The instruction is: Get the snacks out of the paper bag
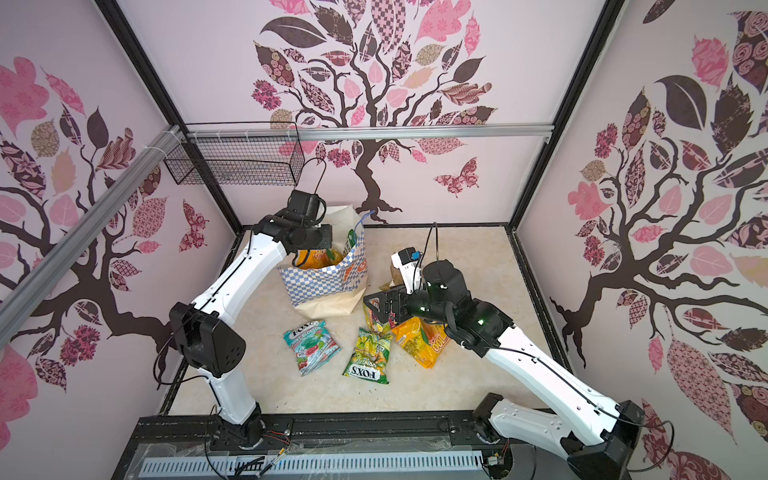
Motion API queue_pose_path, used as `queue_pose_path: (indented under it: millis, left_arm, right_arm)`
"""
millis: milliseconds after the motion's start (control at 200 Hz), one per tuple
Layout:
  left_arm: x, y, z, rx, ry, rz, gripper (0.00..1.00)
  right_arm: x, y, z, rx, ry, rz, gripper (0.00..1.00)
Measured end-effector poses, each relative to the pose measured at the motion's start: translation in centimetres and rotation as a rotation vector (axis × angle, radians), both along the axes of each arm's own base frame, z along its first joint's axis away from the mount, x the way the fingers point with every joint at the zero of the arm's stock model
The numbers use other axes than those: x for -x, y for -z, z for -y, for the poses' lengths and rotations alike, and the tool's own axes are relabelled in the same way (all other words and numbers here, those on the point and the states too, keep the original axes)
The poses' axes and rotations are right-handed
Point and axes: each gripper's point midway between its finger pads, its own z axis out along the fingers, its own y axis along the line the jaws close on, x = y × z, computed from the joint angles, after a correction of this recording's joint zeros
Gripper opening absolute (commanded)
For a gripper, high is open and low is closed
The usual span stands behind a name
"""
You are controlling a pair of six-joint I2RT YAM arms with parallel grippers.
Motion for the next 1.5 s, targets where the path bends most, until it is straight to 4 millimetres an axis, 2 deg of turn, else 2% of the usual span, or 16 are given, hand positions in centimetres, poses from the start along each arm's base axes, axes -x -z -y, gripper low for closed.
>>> queue_pose_path:
  millis: [100, 155, 205, 325, 505, 615, 870, 1190, 1351, 1501]
  left_arm:
    - [-0.1, 0.8, 0.2, 0.000, 0.009, -0.020, 0.76]
    - [-0.3, 1.9, 0.5, -0.001, 0.020, -0.044, 0.91]
    - [-0.5, 3.1, 0.7, -0.006, 0.029, -0.072, 0.98]
    - [-0.9, 7.0, 0.7, -0.052, 0.043, -0.158, 0.98]
    - [-0.6, 13.5, -0.6, -0.146, 0.051, -0.323, 0.98]
    - [-0.7, 16.3, -1.2, -0.172, 0.049, -0.380, 0.98]
    - [-2.0, 19.7, -1.0, -0.177, 0.047, -0.394, 0.98]
    - [-3.0, 21.8, -0.8, -0.158, 0.027, -0.333, 0.97]
    - [-3.3, 22.4, -1.0, -0.156, 0.006, -0.303, 0.84]
    - [-3.7, 22.6, -1.4, -0.158, -0.019, -0.283, 0.57]
  right_arm:
    - [0.0, -0.1, 0.0, -0.007, 0.002, -0.002, 1.00]
    - [0.0, -0.1, 0.0, -0.008, 0.002, -0.003, 1.00]
    - [0.0, -0.1, 0.0, -0.008, 0.002, -0.005, 1.00]
    - [0.0, -0.1, -0.1, -0.009, 0.001, -0.006, 1.00]
    - [0.0, -0.1, -0.1, -0.009, -0.001, -0.006, 1.00]
    - [0.1, -0.1, -0.1, -0.010, -0.003, -0.007, 1.00]
    - [-0.1, 0.2, -0.2, -0.005, -0.003, -0.012, 0.99]
    - [-0.1, 0.2, -0.2, -0.005, -0.003, -0.012, 1.00]
    - [-0.1, 0.2, -0.2, -0.005, -0.003, -0.012, 1.00]
    - [-0.1, 0.2, -0.2, -0.007, -0.002, -0.015, 1.00]
